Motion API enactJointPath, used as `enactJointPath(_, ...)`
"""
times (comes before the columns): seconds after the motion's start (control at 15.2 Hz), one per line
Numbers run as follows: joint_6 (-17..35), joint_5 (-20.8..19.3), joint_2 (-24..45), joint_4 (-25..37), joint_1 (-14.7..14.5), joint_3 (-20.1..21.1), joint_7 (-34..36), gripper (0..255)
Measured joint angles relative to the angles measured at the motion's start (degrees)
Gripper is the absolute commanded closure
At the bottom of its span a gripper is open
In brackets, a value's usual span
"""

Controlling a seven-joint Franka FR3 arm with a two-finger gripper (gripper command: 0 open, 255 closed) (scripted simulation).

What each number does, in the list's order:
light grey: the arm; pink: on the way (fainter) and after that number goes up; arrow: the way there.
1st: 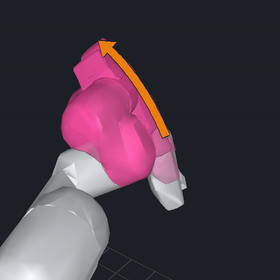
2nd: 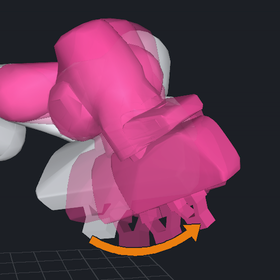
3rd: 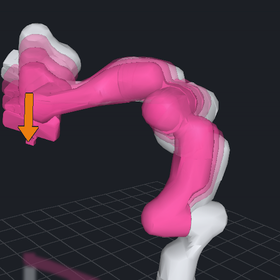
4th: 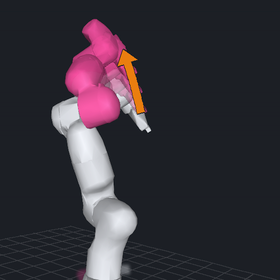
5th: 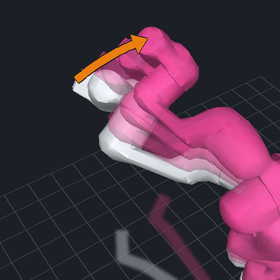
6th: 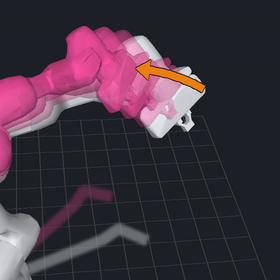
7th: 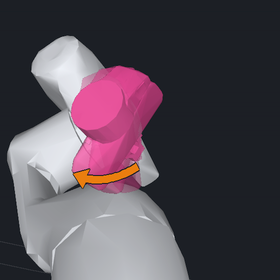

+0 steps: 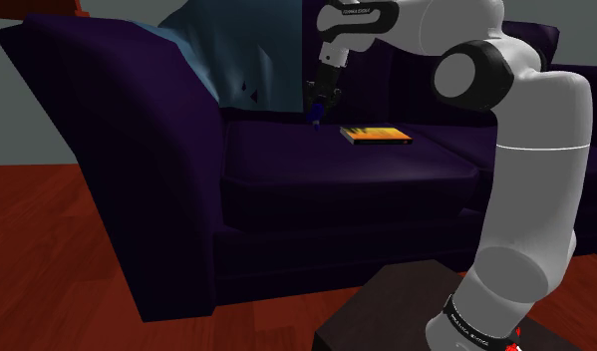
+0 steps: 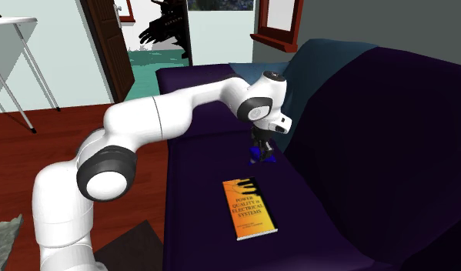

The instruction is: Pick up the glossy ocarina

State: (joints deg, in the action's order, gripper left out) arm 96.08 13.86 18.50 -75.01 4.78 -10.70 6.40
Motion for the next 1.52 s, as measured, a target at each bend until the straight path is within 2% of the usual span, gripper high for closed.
enactJointPath(0.66,-0.89,0.03,0.22,1.11,0.10,-0.01,0.12,255)
enactJointPath(0.99,-5.12,0.20,1.47,6.65,0.48,0.00,0.88,255)
enactJointPath(1.52,-13.73,1.06,5.65,19.54,1.84,0.11,2.20,255)
